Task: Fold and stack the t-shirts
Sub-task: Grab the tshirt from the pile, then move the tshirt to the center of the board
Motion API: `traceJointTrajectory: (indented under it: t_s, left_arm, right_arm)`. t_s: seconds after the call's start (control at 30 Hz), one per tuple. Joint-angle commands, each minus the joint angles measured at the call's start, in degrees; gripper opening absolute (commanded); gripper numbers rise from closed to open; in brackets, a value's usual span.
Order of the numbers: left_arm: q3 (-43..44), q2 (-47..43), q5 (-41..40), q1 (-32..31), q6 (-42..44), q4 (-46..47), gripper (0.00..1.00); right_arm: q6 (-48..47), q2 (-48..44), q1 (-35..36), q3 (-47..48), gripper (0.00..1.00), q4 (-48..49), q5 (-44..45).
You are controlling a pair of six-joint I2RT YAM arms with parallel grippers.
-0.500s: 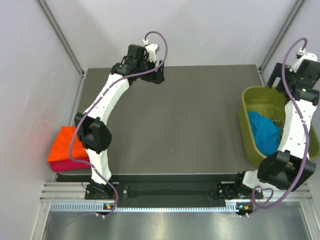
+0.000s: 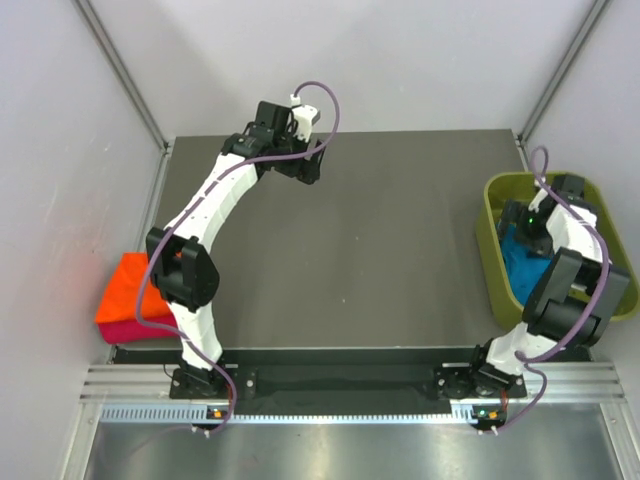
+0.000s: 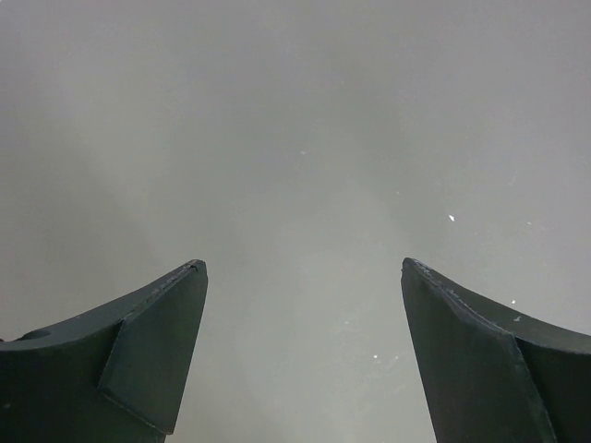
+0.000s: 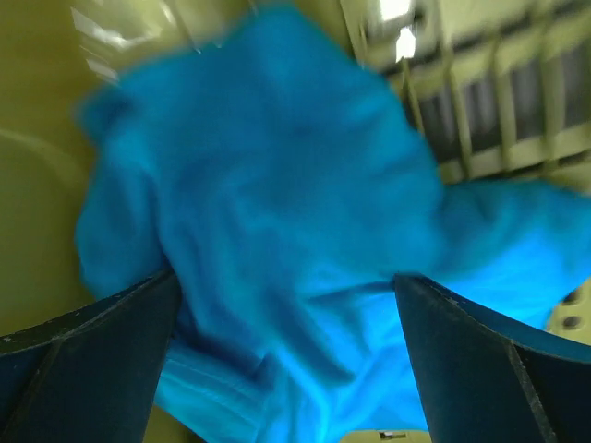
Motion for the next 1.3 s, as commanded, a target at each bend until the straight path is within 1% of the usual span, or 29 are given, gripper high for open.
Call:
traceJointTrajectory:
  t_s: [0.0,0.1,0.2,0.23,0.27,0.3,0.33,0.4,0.43,0.5,0.53,0.67,0.7,0.73,0.77,0.8,0.87,0.93,1.0,1.03,1.1,1.13,1.17,1.2,1.23,1.27]
  left_arm:
    - [0.69,-4.84,-1.06,0.0,1.58,1.9,0.9]
    - [0.34,-5.02,2.97,0.18,0.52,2.69,0.9]
    - [-0.27,-5.02,3.6,0.18,-2.02,4.01,0.9]
    - [-0.19,-4.76,3.69,0.18,-3.07,4.19,0.89]
    - [-0.1,-4.58,4.12,0.18,-2.91,4.1,0.89]
    - [-0.18,-4.4,4.56,0.18,-2.56,4.1,0.89]
    - [-0.19,-4.23,4.74,0.18,-1.69,4.1,0.89]
    - [0.69,-3.44,3.26,0.18,-1.68,3.92,0.89]
    - [1.48,-3.26,2.2,0.18,-1.5,3.84,0.89]
    - [2.27,-2.82,1.93,0.18,-0.89,3.92,0.89]
    - [2.97,-2.73,1.93,0.18,-0.36,3.84,0.89]
    - [3.94,-2.38,1.23,0.18,0.35,3.66,0.89]
    - [3.77,-2.73,0.96,0.18,0.26,3.83,0.89]
    - [3.25,-2.82,0.18,0.18,-0.18,4.36,0.89]
    - [2.98,-3.17,-2.53,0.09,-0.7,4.62,0.89]
    - [2.89,-3.43,-3.77,0.09,-1.41,5.06,0.9]
    - [3.33,-3.52,-5.19,0.09,-1.24,5.16,0.9]
    - [4.73,-3.7,-6.41,0.09,0.34,4.63,0.9]
    - [4.91,-3.87,-8.52,0.18,0.87,4.8,0.89]
    - [5.0,-4.05,-8.96,0.27,1.57,4.8,0.9]
    - [4.65,-4.66,-9.06,0.44,1.75,4.89,0.93]
    - [3.87,-4.93,-11.15,0.62,1.84,5.06,0.95]
    - [3.51,-5.63,-11.51,0.79,1.58,5.24,0.96]
    - [3.07,-6.16,-11.87,0.97,1.31,5.24,0.97]
    - [2.11,-6.51,-13.87,0.97,0.96,5.5,0.97]
    - [1.66,-6.95,-15.72,1.06,0.61,5.77,0.99]
  right_arm:
    - [-1.98,1.22,-0.98,-1.69,1.0,1.01,2.12]
    - [-3.91,2.98,-1.42,-1.97,1.0,2.51,2.4]
    - [-5.22,4.57,-1.51,-1.36,1.0,3.22,4.33]
    - [-6.01,4.83,-1.51,-0.92,0.98,3.22,4.86]
    - [-7.33,5.01,-1.51,-0.56,0.92,3.3,5.39]
    - [-7.95,5.45,-1.59,0.31,0.85,3.22,5.48]
    - [-8.56,5.71,-1.68,0.75,0.65,3.04,4.96]
    - [-8.75,6.24,-1.77,2.24,0.5,2.25,4.78]
    - [-8.31,6.07,-1.94,2.6,0.34,1.21,4.08]
    - [-7.78,4.85,-1.95,4.09,0.15,-0.03,0.93]
    - [-7.52,3.97,-1.95,4.62,0.0,-0.82,0.3]
    - [-7.33,-3.32,-1.95,9.53,0.0,-1.44,-3.56]
    - [-7.95,-7.25,-1.86,12.33,0.0,-0.31,-6.18]
    - [-8.83,-9.55,-1.77,13.58,0.0,0.83,-7.86]
    - [-9.79,-11.84,-1.77,15.16,0.0,2.41,-9.62]
    - [-9.8,-16.56,-1.77,15.61,0.0,7.3,-13.2]
    - [-7.8,-22.72,-1.51,16.05,0.0,13.03,-16.56]
    - [-4.38,-25.04,-0.46,16.84,0.0,20.48,-21.49]
    - [-1.47,-25.23,1.21,20.16,0.0,23.51,-24.65]
    - [-0.15,-24.53,3.57,21.83,0.0,24.56,-25.62]
    - [3.02,-21.46,6.65,27.11,0.0,24.05,-28.34]
    - [4.08,-20.14,10.84,28.87,0.0,23.35,-28.79]
    - [5.13,-17.34,12.97,32.02,0.0,22.39,-29.49]
    - [5.66,-15.92,15.0,33.0,0.0,21.33,-32.46]
    - [6.28,-14.77,19.28,33.45,0.0,21.15,-33.97]
    - [6.2,-13.28,21.33,33.28,0.0,20.97,-35.2]
